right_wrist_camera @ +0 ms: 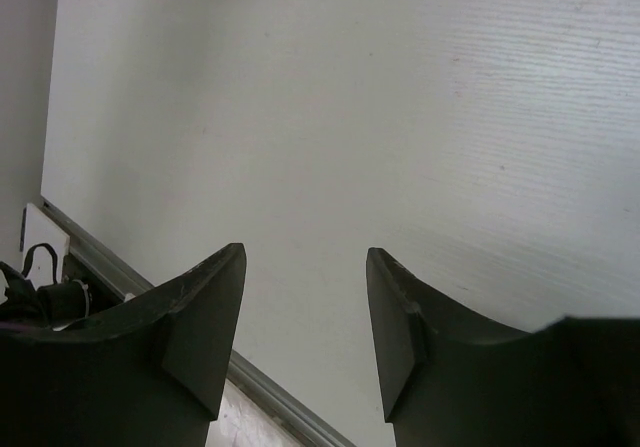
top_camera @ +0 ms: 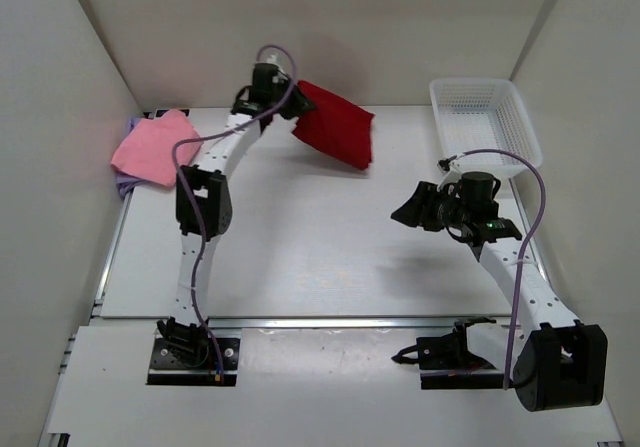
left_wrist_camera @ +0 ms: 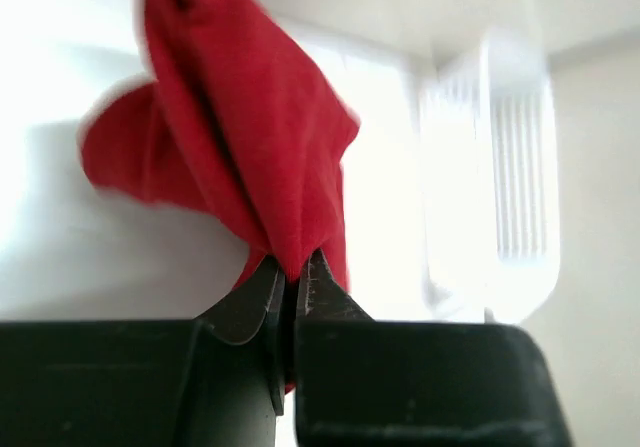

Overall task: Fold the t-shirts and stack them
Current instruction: Put the neatly folded tshirt into the corner of the board with the left arm

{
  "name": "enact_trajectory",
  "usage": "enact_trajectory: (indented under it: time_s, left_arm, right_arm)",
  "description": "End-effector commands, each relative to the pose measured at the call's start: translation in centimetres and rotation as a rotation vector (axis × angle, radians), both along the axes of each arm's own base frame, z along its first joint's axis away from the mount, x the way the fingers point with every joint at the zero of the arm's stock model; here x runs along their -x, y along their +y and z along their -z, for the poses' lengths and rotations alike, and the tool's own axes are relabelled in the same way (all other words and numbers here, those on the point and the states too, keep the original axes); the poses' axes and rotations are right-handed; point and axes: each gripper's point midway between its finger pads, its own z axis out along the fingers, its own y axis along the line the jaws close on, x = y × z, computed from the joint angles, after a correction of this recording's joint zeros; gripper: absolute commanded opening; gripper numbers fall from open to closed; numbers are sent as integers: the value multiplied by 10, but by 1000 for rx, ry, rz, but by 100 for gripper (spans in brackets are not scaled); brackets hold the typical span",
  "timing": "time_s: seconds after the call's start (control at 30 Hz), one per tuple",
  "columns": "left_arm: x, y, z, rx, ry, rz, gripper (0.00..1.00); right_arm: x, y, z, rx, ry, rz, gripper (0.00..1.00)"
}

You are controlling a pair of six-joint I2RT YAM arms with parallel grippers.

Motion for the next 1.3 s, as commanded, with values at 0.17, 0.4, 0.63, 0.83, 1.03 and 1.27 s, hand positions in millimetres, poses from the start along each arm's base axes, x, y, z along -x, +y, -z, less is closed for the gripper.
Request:
enact_trajectory:
  time_s: [0.17,0.4,0.63,0.83,1.03,1.27]
  left_arm:
    - [-10,299,-118,-45,-141,-490,0]
    - [84,396,-52,176,-107,-779,99]
    - [120,333,-25,103,-88,-692,98]
    - [142,214,-43,-17,-159,-397,99]
    - [211,77,9,-235,-13,26,99]
    - [286,79,81,-219,168,144,99]
  right_arm:
    - [5,6,-13,-31,-68,-76,49]
    - [22,18,-2,-50,-41,-139,50]
    - [29,9,1,-49,-48,-118,51]
    - [29,12,24,89,-13,-94,99]
    - [38,22,43,185,21,-201,99]
    - [54,23,47,146,-22,-227,99]
